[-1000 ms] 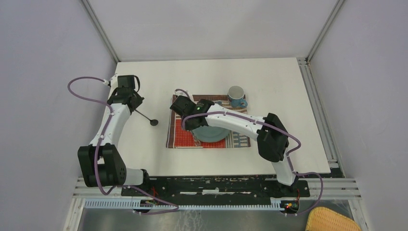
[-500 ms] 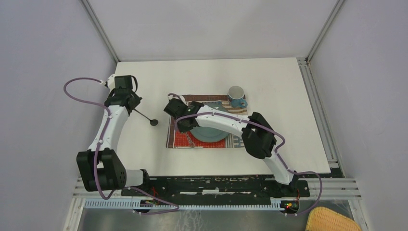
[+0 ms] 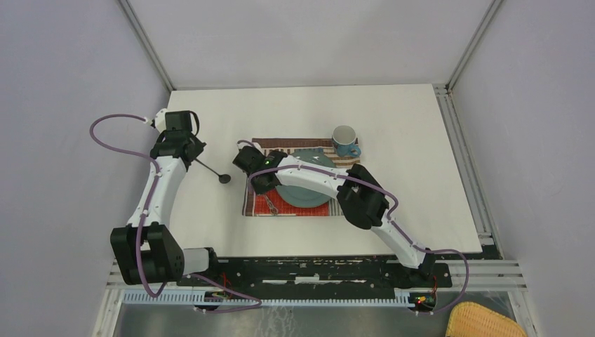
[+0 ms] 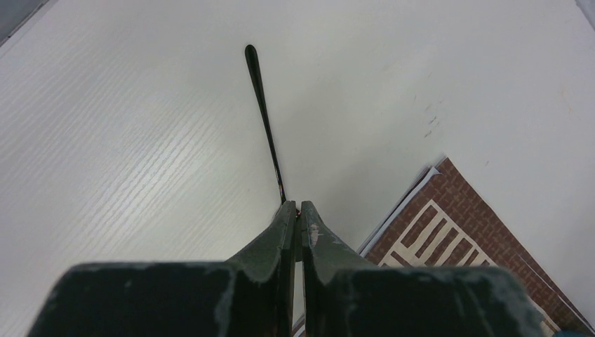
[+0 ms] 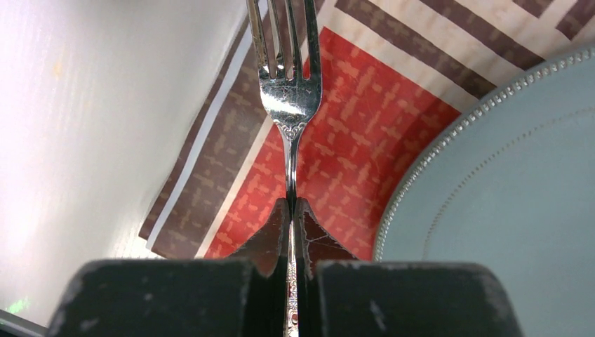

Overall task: Set the dinner table for one person
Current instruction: Place the fork on the napkin.

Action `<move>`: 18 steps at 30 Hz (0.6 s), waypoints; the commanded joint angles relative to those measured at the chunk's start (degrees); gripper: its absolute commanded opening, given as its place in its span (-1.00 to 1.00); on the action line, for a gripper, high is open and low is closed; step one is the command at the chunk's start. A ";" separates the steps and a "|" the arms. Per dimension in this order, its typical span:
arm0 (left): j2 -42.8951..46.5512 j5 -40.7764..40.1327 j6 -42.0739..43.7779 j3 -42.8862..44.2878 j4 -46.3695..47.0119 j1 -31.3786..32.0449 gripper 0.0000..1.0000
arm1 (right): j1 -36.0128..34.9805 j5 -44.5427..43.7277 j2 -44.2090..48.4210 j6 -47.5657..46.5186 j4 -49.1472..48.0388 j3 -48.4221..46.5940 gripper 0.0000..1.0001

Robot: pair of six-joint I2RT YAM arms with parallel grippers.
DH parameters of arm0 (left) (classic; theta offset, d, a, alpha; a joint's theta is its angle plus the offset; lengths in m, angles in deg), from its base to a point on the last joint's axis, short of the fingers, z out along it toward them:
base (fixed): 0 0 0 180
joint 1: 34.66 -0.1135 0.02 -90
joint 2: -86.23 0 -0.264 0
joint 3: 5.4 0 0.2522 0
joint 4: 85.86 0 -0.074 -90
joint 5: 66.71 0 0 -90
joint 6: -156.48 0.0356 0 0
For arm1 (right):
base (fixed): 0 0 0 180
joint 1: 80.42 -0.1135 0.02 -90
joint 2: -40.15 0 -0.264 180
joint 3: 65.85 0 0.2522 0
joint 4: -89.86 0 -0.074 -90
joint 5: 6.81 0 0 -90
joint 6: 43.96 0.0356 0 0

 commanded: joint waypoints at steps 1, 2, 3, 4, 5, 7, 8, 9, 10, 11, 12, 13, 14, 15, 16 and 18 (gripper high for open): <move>1.90 -1.39 -0.63 0.53 -0.16 -0.32 -0.75 | 0.34 0.45 -1.79 -1.20 -1.41 -4.69 -1.00; 1.96 -1.37 -0.50 0.53 -0.18 -0.32 -0.75 | 0.36 0.53 -1.97 -1.18 -1.48 -4.69 -1.00; 2.00 -1.48 -0.39 0.60 -0.24 -0.35 -0.75 | 0.45 0.47 -2.03 -1.20 -1.58 -4.63 -1.00; 1.99 -1.62 -0.30 0.54 -0.25 -0.37 -0.75 | 0.42 0.56 -2.14 -1.25 -1.70 -4.39 -0.99; 2.01 -1.62 -0.23 0.53 -0.25 -0.29 -0.75 | 0.50 0.66 -2.23 -1.26 -1.73 -4.25 -0.98; 1.95 -1.63 -0.19 0.34 -0.20 -0.39 -0.75 | 0.54 0.71 -2.15 -1.22 -1.84 -3.80 -0.90; 1.92 -1.63 -0.18 0.21 -0.23 -0.30 -0.75 | 0.52 0.71 -2.11 -1.18 -2.09 -3.46 -0.87; 1.86 -1.56 -0.26 0.11 -0.25 -0.34 -0.74 | 0.52 0.66 -2.00 -1.21 -2.22 -3.17 -0.85; 1.82 -1.50 -0.34 0.03 -0.25 -0.25 -0.75 | 0.52 0.83 -1.91 -1.32 -2.28 -3.03 -0.77; 1.66 -1.33 -0.38 0.01 -0.25 -0.37 -0.75 | 0.56 0.96 -1.81 -1.53 -2.30 -2.93 -0.68; 1.65 -1.28 -0.49 0.01 -0.25 -0.37 -0.75 | 0.54 0.86 -1.68 -1.56 -2.39 -2.79 -0.65; 1.62 -1.27 -0.60 -0.06 -0.25 -0.34 -0.74 | 0.52 0.74 -1.45 -1.66 -2.45 -2.58 -0.58; 1.66 -1.25 -0.62 -0.08 -0.25 -0.27 -0.74 | 0.56 0.67 -1.21 -1.89 -2.63 -2.42 -0.51; 1.64 -1.19 -0.67 -0.13 -0.25 -0.36 -0.74 | 0.53 0.52 -1.08 -2.10 -2.50 -2.47 -0.43; 1.79 -1.19 -0.78 -0.16 -0.25 -0.34 -0.75 | 0.52 0.27 -0.77 -2.39 -2.47 -2.48 -0.36; 1.94 -1.26 -0.93 -0.25 -0.25 -0.37 -0.75 | 0.59 -0.23 0.04 -3.02 -2.50 -2.42 -0.34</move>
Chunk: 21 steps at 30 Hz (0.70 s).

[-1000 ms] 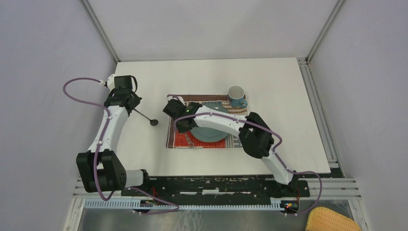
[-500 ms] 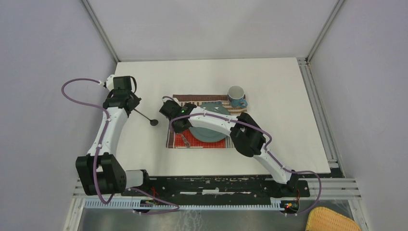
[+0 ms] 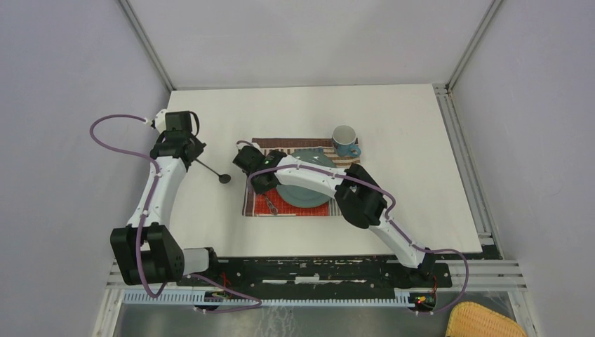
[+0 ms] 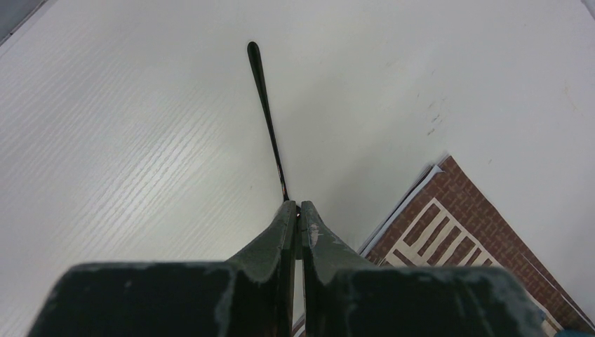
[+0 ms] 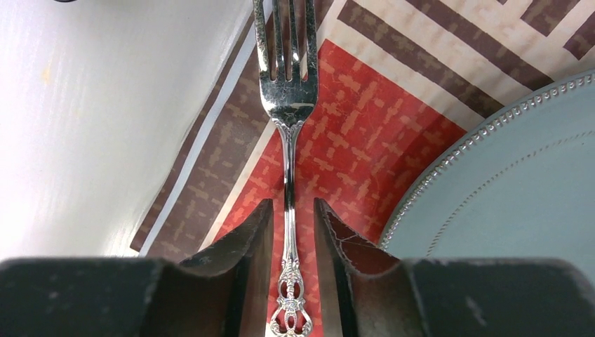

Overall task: Set the dinner table for one person
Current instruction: Place the fork on the napkin.

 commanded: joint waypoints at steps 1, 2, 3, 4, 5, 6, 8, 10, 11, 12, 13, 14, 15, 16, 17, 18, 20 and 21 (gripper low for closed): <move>1.77 -1.21 -1.09 -0.23 0.52 -0.34 -0.74 | 0.21 -1.41 2.52 -1.68 -1.40 -1.00 -0.34; 1.87 -1.10 -1.31 -0.23 0.47 -0.33 -0.74 | 0.26 -2.10 2.72 -1.86 -0.76 -1.52 -0.33; 2.00 -1.00 -1.59 -0.13 0.20 -0.36 -0.75 | 0.34 -2.86 3.15 -2.30 0.07 -2.14 -0.32; 2.23 -1.00 -1.97 0.08 -0.27 -0.26 -0.75 | 0.44 -3.93 3.77 -2.75 1.38 -3.22 -0.32; 2.53 -1.05 -2.40 0.27 -0.92 -0.25 -0.75 | 0.60 -5.35 5.04 -3.28 2.37 -3.40 -0.32; 3.15 -0.99 -3.05 0.47 -1.66 -0.29 -0.75 | 0.77 -6.49 7.77 -4.10 2.35 -2.57 -0.33; 5.07 0.00 -4.40 0.20 -3.17 -0.15 -0.75 | 1.80 -8.27 12.65 -5.33 1.01 0.01 -0.27; 7.75 1.07 -6.09 -0.87 -4.49 -0.06 -0.75 | 4.11 -8.28 16.49 -5.61 1.27 1.14 -0.24; 9.24 1.88 -6.74 -1.69 -4.93 0.04 -0.75 | 5.46 -8.00 18.14 -5.62 1.85 1.31 -0.24; 10.59 2.50 -7.49 -2.52 -5.52 0.16 -0.74 | 6.74 -7.91 19.52 -5.62 2.14 1.68 -0.24; 11.84 3.20 -8.38 -3.28 -6.25 0.45 -0.74 | 8.09 -7.27 21.10 -5.84 1.87 2.53 -0.24; 12.98 3.48 -9.20 -3.86 -7.23 0.89 -0.75 | 9.25 -6.86 22.47 -6.02 1.51 3.41 -0.24; 14.02 3.19 -10.53 -4.63 -8.12 2.53 -0.75 | 10.49 -6.50 23.98 -6.04 1.18 4.29 -0.23; 14.99 2.27 -11.83 -5.08 -9.08 4.53 -0.75 | 11.52 -6.01 25.15 -6.21 0.85 5.07 -0.23; 15.87 1.04 -13.23 -5.25 -10.25 7.20 -0.75 | 12.42 -5.88 26.12 -6.40 0.81 5.68 -0.23; 16.26 -0.24 -14.71 -5.33 -11.23 9.75 -0.75 | 13.23 -6.14 27.02 -6.61 0.79 6.18 -0.23; 16.59 -2.78 -18.15 -5.63 -13.11 15.52 -0.75 | 14.64 -5.97 28.35 -7.05 0.32 7.54 -0.23; 16.55 -3.75 -19.89 -5.84 -13.83 17.75 -0.75 | 15.36 -5.70 28.76 -7.07 0.01 8.10 -0.23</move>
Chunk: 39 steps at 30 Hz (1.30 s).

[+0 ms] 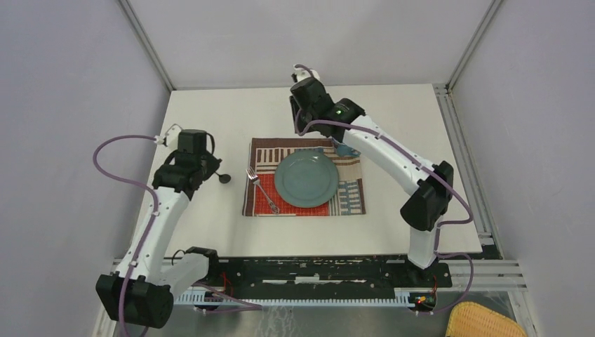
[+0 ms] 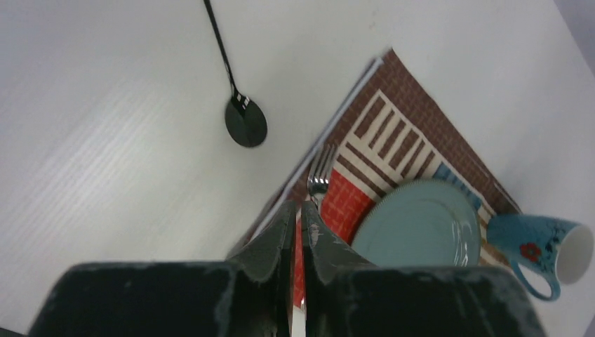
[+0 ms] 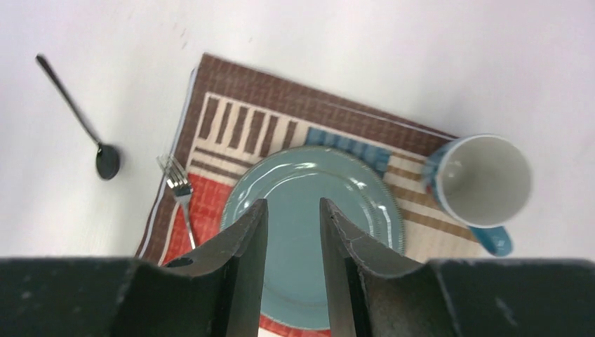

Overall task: Set the dinner table for one person
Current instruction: Place the fork on the napkin.

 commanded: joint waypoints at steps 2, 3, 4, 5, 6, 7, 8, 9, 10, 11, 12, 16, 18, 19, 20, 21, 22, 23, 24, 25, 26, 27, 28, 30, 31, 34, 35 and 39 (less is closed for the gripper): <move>0.06 -5.83 -12.22 -1.21 -5.65 11.94 -0.77 | 1.94 -0.12 2.05 -1.87 -0.89 3.83 -0.23; -0.49 -6.75 -13.35 -1.39 -6.25 13.73 -0.77 | 2.23 -0.16 2.20 -2.07 -1.16 4.34 -0.23; -1.03 -7.57 -14.40 -1.62 -6.58 15.36 -0.77 | 2.61 -0.12 2.53 -2.11 -1.52 5.20 -0.23; -1.51 -8.07 -15.43 -2.02 -6.64 16.94 -0.78 | 2.93 0.02 2.86 -1.96 -1.95 6.15 -0.23; -2.21 -8.51 -16.44 -2.45 -6.64 18.53 -0.78 | 3.03 0.13 3.15 -1.78 -2.52 7.09 -0.23; -2.86 -9.02 -17.52 -2.85 -6.65 19.98 -0.78 | 3.25 0.06 3.48 -1.51 -2.97 7.93 -0.23; -3.57 -9.62 -18.65 -3.34 -6.61 21.61 -0.78 | 3.45 0.13 3.76 -1.21 -3.38 8.62 -0.23; -4.47 -10.06 -19.60 -3.78 -6.65 22.93 -0.78 | 3.55 0.47 3.92 -0.89 -3.69 9.21 -0.23; -5.45 -10.30 -20.54 -4.10 -6.65 24.06 -0.78 | 3.63 0.75 4.02 -0.65 -3.81 9.51 -0.23; -6.61 -10.30 -21.19 -4.37 -6.63 25.18 -0.78 | 3.65 0.73 4.10 -0.62 -3.80 9.71 -0.23; -7.79 -10.33 -21.75 -4.45 -6.60 26.25 -0.78 | 3.69 0.64 4.15 -0.62 -3.86 9.96 -0.23; -11.86 -11.26 -25.44 -5.25 -5.71 30.87 -0.78 | 4.12 -0.69 5.39 -0.58 -4.71 11.68 -0.22; -13.53 -10.94 -26.30 -5.70 -4.48 31.73 -0.78 | 4.99 -1.47 6.73 -0.30 -5.57 13.62 -0.22; -14.36 -10.54 -26.77 -5.96 -3.57 31.90 -0.77 | 5.56 -1.64 7.42 -0.09 -6.00 14.71 -0.21; -15.00 -10.00 -27.03 -6.17 -2.54 32.08 -0.77 | 6.18 -1.80 8.21 0.13 -6.25 15.71 -0.21; -15.66 -9.77 -27.53 -6.36 -1.85 32.34 -0.77 | 6.90 -1.83 9.07 0.23 -6.60 16.88 -0.21; -16.27 -9.74 -28.33 -6.50 -1.48 32.47 -0.77 | 7.33 -1.95 9.64 0.30 -6.78 17.59 -0.21; -16.66 -9.77 -28.79 -6.60 -1.08 32.55 -0.77 | 7.73 -2.16 10.25 0.34 -6.90 18.18 -0.21; -17.05 -9.86 -29.29 -6.77 -0.80 32.57 -0.77 | 8.00 -2.31 10.90 0.34 -7.23 18.81 -0.21; -17.39 -9.97 -29.88 -7.01 -0.54 32.58 -0.77 | 8.13 -2.40 11.41 0.39 -7.36 19.26 -0.21; -17.65 -10.13 -30.30 -7.27 -0.13 32.60 -0.77 | 8.26 -2.73 11.86 0.28 -7.62 19.62 -0.21; -17.84 -10.16 -30.59 -7.66 0.56 32.59 -0.77 | 8.37 -2.87 12.11 0.29 -7.58 19.85 -0.21; -18.17 -10.09 -30.98 -8.01 1.04 32.59 -0.76 | 8.60 -2.85 12.32 0.34 -7.60 20.09 -0.21; -19.01 -9.88 -31.14 -8.81 2.69 32.63 -0.76 | 8.97 -2.85 12.93 0.43 -7.72 20.81 -0.21; -19.45 -9.76 -31.14 -8.93 3.24 32.59 -0.75 | 9.17 -3.00 13.21 0.54 -7.87 21.24 -0.20; -20.46 -9.58 -30.76 -9.56 5.54 32.62 -0.72 | 9.86 -4.50 14.62 0.77 -8.20 23.16 -0.14; -20.77 -9.66 -30.76 -9.70 5.98 32.62 -0.70 | 10.20 -4.69 15.20 0.91 -8.61 24.05 -0.13; -22.57 -9.81 -30.13 -9.61 7.40 32.63 -0.45 | 11.15 -4.39 16.76 1.27 -9.21 25.79 -0.11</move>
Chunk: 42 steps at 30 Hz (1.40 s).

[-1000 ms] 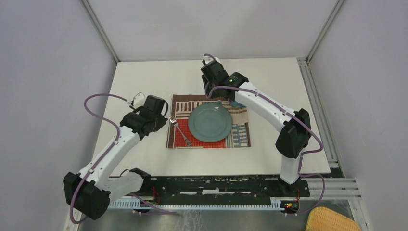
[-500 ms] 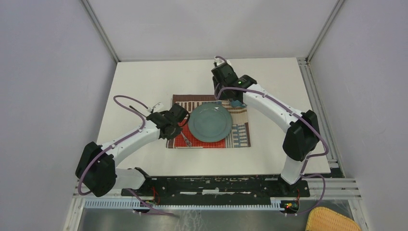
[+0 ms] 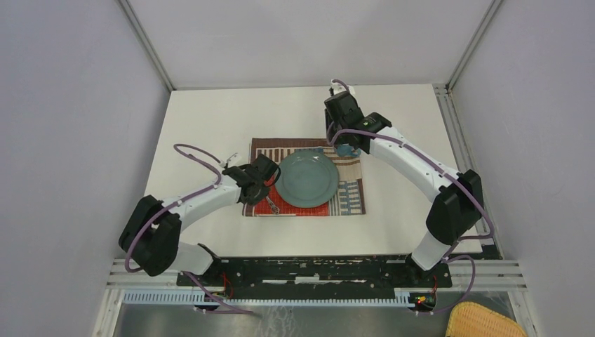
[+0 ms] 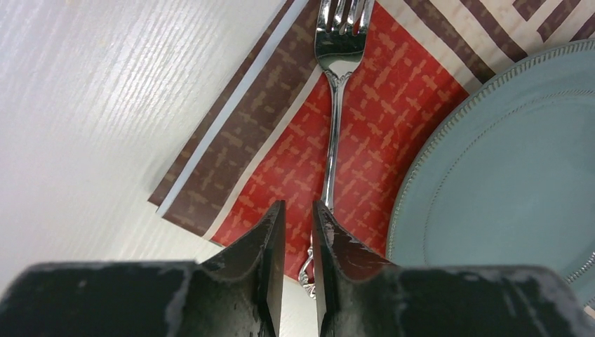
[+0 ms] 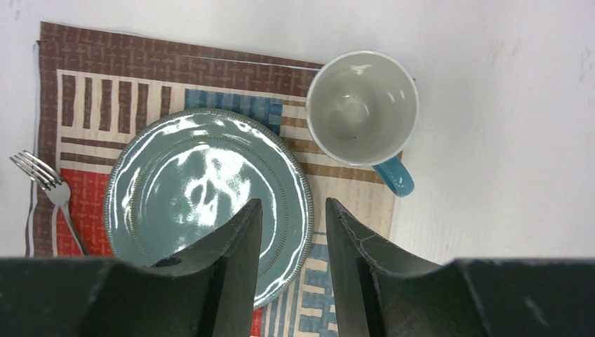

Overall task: Set the dinner table for one person
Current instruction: Place the fork on the napkin, then adjust the fork on the napkin.

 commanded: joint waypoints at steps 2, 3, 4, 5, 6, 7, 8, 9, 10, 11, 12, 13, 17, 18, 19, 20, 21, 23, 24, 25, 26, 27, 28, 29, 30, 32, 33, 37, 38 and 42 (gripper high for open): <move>-2.40 -2.32 -3.16 0.52 3.71 0.28 -0.45 | 1.33 -1.71 3.71 1.26 -2.43 1.30 -0.11; -2.96 -2.45 -3.22 0.75 3.75 0.24 -0.45 | 1.45 -1.58 3.85 1.25 -2.43 1.32 -0.12; -3.41 -2.62 -3.23 0.88 3.74 0.24 -0.46 | 1.53 -1.56 3.94 1.35 -2.42 1.39 -0.12; -3.87 -2.80 -3.38 1.03 3.81 0.23 -0.48 | 1.54 -1.48 4.02 1.46 -2.45 1.53 -0.12; -4.21 -2.97 -3.50 1.13 3.86 0.22 -0.49 | 1.61 -1.33 4.17 1.48 -2.44 1.65 -0.12; -4.64 -3.08 -3.68 1.17 3.93 0.23 -0.49 | 1.63 -1.15 4.27 1.55 -2.41 1.74 -0.12; -5.06 -3.19 -3.68 1.26 4.03 0.23 -0.49 | 1.66 -1.02 4.38 1.62 -2.47 1.90 -0.12; -5.43 -3.30 -3.70 1.27 4.12 0.23 -0.49 | 1.65 -0.81 4.47 1.73 -2.55 2.01 -0.12; -5.62 -3.45 -3.72 1.34 4.28 0.30 -0.49 | 1.65 -0.82 4.49 1.71 -2.52 2.09 -0.12; -5.61 -3.48 -3.76 1.31 4.60 0.24 -0.49 | 1.64 -0.75 4.49 1.71 -2.57 2.20 -0.12; -5.47 -3.55 -3.76 1.23 5.01 0.23 -0.48 | 1.70 -0.69 4.49 1.71 -2.45 2.20 -0.12; -5.22 -3.57 -3.76 1.14 5.38 0.25 -0.48 | 1.67 -0.65 4.47 1.69 -2.49 2.28 -0.12; -4.85 -3.56 -4.01 1.12 5.61 0.23 -0.48 | 1.65 -0.43 4.37 1.78 -2.53 2.47 -0.12; -4.53 -3.68 -4.07 1.03 5.55 0.23 -0.48 | 1.73 -0.39 4.28 1.77 -2.58 2.52 -0.12; -4.21 -3.74 -4.06 0.89 5.65 0.23 -0.47 | 1.73 -0.30 4.19 1.77 -2.55 2.47 -0.12; -3.95 -3.81 -4.01 0.79 5.90 0.24 -0.46 | 1.73 -0.29 4.14 1.82 -2.55 2.47 -0.12; -3.72 -3.96 -4.03 0.75 6.10 0.23 -0.45 | 1.75 -0.23 4.07 1.90 -2.60 2.47 -0.12; -3.78 -4.23 -4.15 0.70 6.60 0.24 -0.44 | 1.69 -0.04 3.96 2.08 -2.55 2.42 -0.12; -3.93 -4.20 -4.08 0.85 6.90 0.23 -0.44 | 1.74 0.01 3.96 2.09 -2.56 2.46 -0.12; -4.14 -4.19 -3.98 0.97 7.21 0.24 -0.44 | 1.73 0.05 3.88 2.08 -2.54 2.42 -0.12; -4.38 -4.16 -3.91 1.19 7.41 0.23 -0.43 | 1.70 -0.13 3.80 2.04 -2.29 2.31 -0.12; -4.73 -4.23 -3.96 1.44 7.43 0.23 -0.43 | 1.74 -0.19 3.85 2.05 -2.22 2.28 -0.12; -5.16 -4.34 -3.88 1.78 7.47 0.24 -0.43 | 1.73 -0.22 3.91 1.96 -2.23 2.29 -0.12; -5.59 -4.38 -3.86 2.10 7.54 0.22 -0.42 | 1.75 -0.29 3.93 1.96 -2.24 2.25 -0.12; -6.15 -4.44 -3.81 2.48 7.56 0.15 -0.42 | 1.75 -0.29 3.96 1.95 -2.23 2.27 -0.12; -7.16 -4.29 -3.79 3.11 7.65 0.17 -0.42 | 1.67 -0.34 3.96 1.87 -2.18 2.14 -0.12; -7.79 -4.20 -3.77 3.33 7.60 0.15 -0.42 | 1.74 -0.30 3.96 1.86 -2.08 2.12 -0.12; -8.75 -4.02 -4.69 3.09 7.73 0.15 -0.42 | 1.70 -0.46 3.96 1.80 -2.00 2.12 -0.12; -8.96 -4.04 -5.00 2.83 7.78 0.16 -0.42 | 1.69 -0.47 3.86 1.78 -2.05 2.12 -0.12; -9.59 -3.97 -5.49 2.52 7.78 0.08 -0.42 | 1.74 -0.38 3.75 1.70 -2.06 2.28 -0.12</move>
